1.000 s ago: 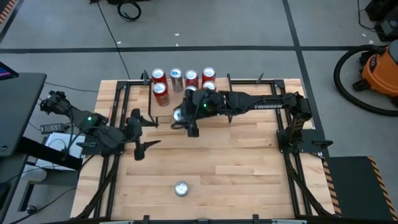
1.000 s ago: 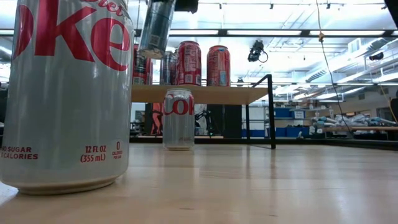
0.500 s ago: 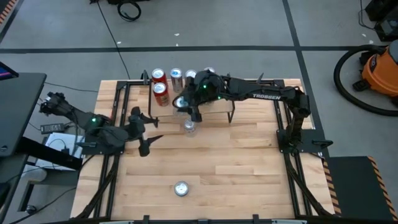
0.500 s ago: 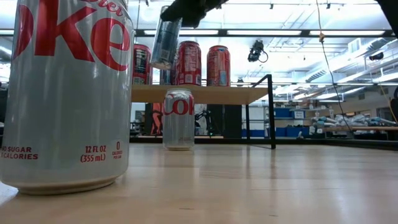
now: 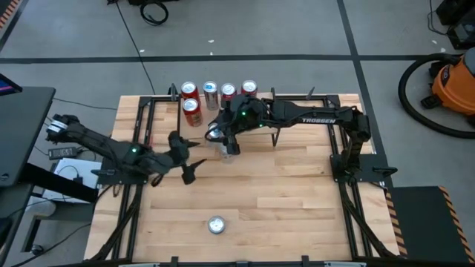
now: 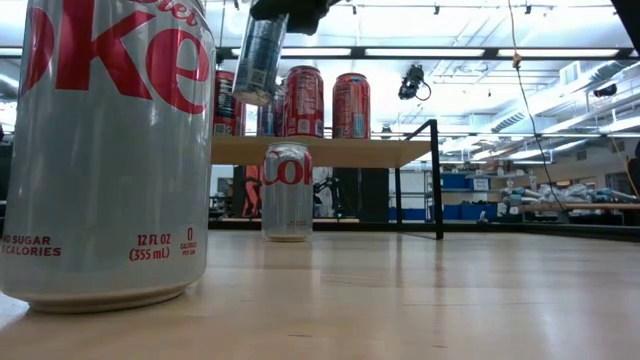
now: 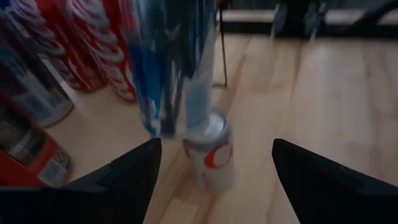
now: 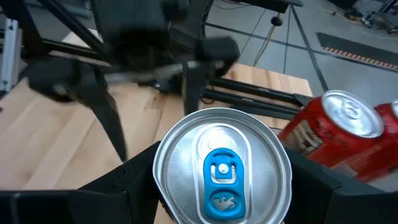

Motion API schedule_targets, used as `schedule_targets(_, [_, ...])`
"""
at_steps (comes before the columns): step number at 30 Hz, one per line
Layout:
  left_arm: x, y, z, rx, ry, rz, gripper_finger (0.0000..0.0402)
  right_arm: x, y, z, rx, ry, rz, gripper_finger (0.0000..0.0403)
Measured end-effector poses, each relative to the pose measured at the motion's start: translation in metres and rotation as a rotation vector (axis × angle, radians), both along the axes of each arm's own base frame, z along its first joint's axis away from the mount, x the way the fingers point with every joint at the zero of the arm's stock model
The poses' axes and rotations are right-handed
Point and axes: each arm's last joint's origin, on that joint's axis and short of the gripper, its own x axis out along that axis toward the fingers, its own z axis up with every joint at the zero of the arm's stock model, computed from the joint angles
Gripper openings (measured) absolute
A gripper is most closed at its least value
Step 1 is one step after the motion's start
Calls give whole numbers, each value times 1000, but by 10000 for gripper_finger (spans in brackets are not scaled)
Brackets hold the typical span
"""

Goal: Place canned beverage on shelf
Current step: Put the blue soda can on the shelf

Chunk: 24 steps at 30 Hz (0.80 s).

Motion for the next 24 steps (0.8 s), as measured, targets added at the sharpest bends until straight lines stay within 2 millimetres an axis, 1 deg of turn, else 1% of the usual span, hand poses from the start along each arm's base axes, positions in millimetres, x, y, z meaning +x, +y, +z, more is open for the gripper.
schedule_targets(3, [10, -1, -12, 27, 67, 8, 318, 1, 5, 0, 6, -1, -8, 260])
schedule_targets(8, [22, -3, -30, 47, 150, 20, 318, 2, 17, 3, -39, -15, -8, 260])
schedule_targets(12, [25, -4, -36, 42, 151, 63, 318, 3, 22, 1, -83, -17, -11, 260])
schedule_targets(15, [25, -6, -35, 42, 143, 64, 317, 4, 18, -5, -79, -27, -20, 260])
schedule_targets(19, [21, -9, -34, 61, 142, 63, 309, 10, 8, -24, -86, -5, -41, 260])
schedule_targets(20, [21, -9, -35, 72, 149, 73, 307, 13, 6, -29, -91, 4, -42, 260])
schedule_targets(24, [20, -5, -36, 109, 175, 97, 303, 20, -1, -36, -132, -4, -53, 260])
